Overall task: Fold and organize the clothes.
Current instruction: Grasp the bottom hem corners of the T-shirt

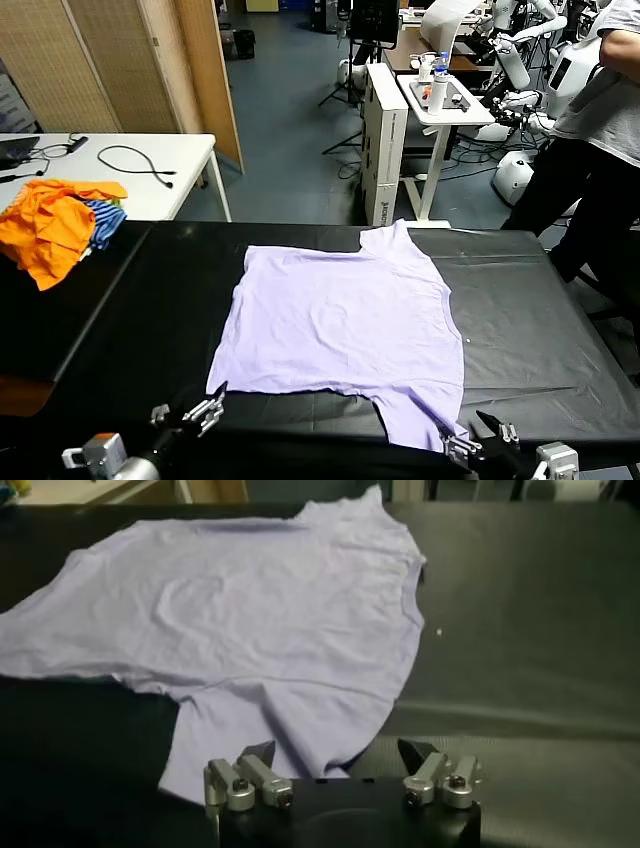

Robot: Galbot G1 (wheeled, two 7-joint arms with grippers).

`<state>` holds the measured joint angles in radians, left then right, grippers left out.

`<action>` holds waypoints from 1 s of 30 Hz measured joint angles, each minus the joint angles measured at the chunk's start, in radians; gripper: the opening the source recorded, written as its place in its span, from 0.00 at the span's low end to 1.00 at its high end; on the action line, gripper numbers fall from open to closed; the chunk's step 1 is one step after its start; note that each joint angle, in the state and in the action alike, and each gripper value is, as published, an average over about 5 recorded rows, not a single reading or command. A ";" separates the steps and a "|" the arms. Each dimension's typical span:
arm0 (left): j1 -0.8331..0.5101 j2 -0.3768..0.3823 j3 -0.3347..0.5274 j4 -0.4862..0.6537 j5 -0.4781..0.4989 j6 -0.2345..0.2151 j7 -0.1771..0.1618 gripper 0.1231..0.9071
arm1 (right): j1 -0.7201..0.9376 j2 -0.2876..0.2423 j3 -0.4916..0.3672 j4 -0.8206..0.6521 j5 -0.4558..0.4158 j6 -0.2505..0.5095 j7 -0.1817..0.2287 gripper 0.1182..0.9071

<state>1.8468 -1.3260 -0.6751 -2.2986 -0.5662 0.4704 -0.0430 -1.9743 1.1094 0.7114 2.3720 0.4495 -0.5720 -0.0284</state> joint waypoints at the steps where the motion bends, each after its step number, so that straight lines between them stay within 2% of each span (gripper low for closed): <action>1: 0.000 -0.002 0.002 0.003 0.003 -0.002 0.000 1.00 | -0.001 0.000 -0.001 -0.001 -0.002 0.001 -0.001 1.00; 7: -0.008 -0.017 0.019 0.033 0.017 -0.008 -0.004 1.00 | -0.003 0.004 -0.007 -0.008 -0.021 0.009 -0.009 0.96; 12: -0.014 -0.019 0.025 0.050 0.009 -0.009 -0.007 1.00 | -0.007 0.006 -0.015 -0.008 -0.035 0.012 -0.012 0.87; 15: -0.019 -0.019 0.025 0.056 0.009 -0.009 -0.008 1.00 | -0.009 0.007 -0.016 -0.008 -0.038 0.012 -0.012 0.70; 19: -0.018 -0.019 0.026 0.058 0.013 -0.011 -0.008 0.98 | -0.011 0.007 -0.016 -0.010 -0.038 0.012 -0.011 0.40; 21: -0.017 -0.020 0.026 0.059 0.015 -0.012 -0.009 0.92 | -0.012 0.007 -0.015 -0.010 -0.038 0.012 -0.011 0.28; 23: -0.017 -0.020 0.027 0.061 0.016 -0.013 -0.010 0.84 | -0.012 0.007 -0.013 -0.011 -0.038 0.012 -0.010 0.22; 28: -0.021 -0.021 0.027 0.066 0.011 -0.014 -0.013 0.67 | -0.014 0.008 -0.010 -0.013 -0.038 0.012 -0.009 0.20; 30: -0.025 -0.021 0.028 0.069 0.010 -0.015 -0.013 0.54 | -0.016 0.009 -0.010 -0.013 -0.038 0.012 -0.009 0.20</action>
<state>1.8220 -1.3471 -0.6470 -2.2298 -0.5564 0.4557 -0.0561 -1.9898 1.1180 0.7017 2.3594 0.4118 -0.5596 -0.0375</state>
